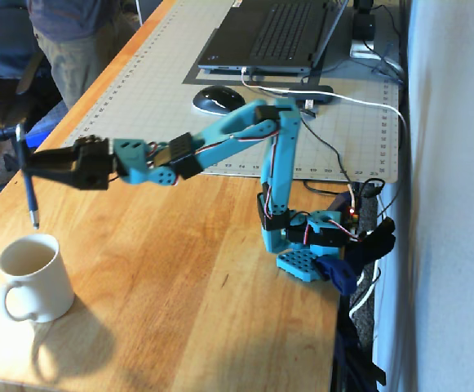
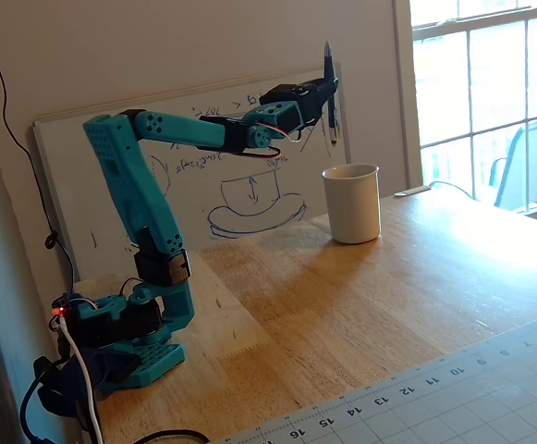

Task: Grasp a pen and put it in a mug.

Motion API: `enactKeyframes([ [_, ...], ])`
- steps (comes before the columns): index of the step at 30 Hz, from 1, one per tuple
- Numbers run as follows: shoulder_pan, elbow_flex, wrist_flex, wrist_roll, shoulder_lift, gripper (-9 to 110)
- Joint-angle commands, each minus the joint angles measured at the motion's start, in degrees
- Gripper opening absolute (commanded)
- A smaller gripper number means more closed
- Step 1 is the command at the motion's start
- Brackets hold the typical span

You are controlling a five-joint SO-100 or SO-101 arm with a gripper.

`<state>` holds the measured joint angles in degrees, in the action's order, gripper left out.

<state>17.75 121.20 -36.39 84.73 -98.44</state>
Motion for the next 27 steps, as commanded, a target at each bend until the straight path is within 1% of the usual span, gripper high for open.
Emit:
enactKeyframes([
  [1,0.4,-8.3,-1.9,-4.7,2.9,1],
  [4,0.4,-9.1,-1.8,-6.2,5.4,1],
  [13,0.7,-8.9,-1.8,-5.5,11.7,1],
  [19,1.7,-8.8,-1.8,-5.4,11.9,2],
  [22,2.1,-8.8,-1.8,-5.4,11.7,7],
  [27,2.0,-8.3,-1.8,-5.4,8.4,19],
])
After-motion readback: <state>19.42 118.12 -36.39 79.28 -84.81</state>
